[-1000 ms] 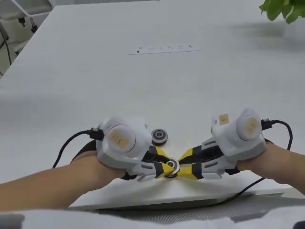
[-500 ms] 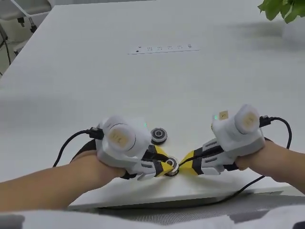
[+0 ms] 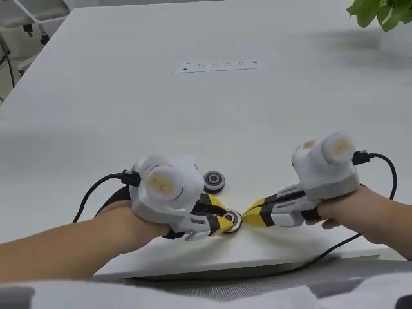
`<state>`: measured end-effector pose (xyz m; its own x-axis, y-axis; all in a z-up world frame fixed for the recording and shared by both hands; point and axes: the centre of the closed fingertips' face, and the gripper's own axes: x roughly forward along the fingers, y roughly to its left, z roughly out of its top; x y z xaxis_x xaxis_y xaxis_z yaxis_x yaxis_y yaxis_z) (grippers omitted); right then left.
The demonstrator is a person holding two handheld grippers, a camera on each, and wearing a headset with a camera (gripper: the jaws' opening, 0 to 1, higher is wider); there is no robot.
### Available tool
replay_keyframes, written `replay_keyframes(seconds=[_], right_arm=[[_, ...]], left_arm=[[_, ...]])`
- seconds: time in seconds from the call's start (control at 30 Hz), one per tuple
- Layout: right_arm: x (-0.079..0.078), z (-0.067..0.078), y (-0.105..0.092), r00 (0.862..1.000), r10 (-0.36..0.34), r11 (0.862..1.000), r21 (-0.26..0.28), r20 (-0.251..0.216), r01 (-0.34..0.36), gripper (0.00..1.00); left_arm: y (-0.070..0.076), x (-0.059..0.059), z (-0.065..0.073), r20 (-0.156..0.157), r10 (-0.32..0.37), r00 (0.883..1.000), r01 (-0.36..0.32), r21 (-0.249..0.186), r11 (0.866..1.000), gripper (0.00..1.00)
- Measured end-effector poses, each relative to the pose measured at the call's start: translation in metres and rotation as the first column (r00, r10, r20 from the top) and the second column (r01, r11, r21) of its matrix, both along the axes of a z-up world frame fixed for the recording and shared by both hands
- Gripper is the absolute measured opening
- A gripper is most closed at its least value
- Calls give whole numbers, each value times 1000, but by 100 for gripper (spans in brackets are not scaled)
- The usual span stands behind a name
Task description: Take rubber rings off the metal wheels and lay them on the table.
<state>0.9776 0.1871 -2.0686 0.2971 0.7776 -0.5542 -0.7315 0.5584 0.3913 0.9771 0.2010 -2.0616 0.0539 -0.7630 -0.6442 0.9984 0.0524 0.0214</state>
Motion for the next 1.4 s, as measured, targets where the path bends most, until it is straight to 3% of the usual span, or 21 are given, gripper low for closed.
replay_keyframes(seconds=[0.4,0.8,1.4], right_arm=[[0,6,4,999,-26,998,58,-25,27,0],[1,6,6,998,-36,996,75,-43,39,0],[-1,8,15,999,7,995,96,-36,-3,0]], left_arm=[[-1,0,0,5,10,1000,-10,2,1000,7],[0,1,0,4,24,1000,-24,5,1000,7],[-1,1,0,-6,33,999,-33,7,999,7]])
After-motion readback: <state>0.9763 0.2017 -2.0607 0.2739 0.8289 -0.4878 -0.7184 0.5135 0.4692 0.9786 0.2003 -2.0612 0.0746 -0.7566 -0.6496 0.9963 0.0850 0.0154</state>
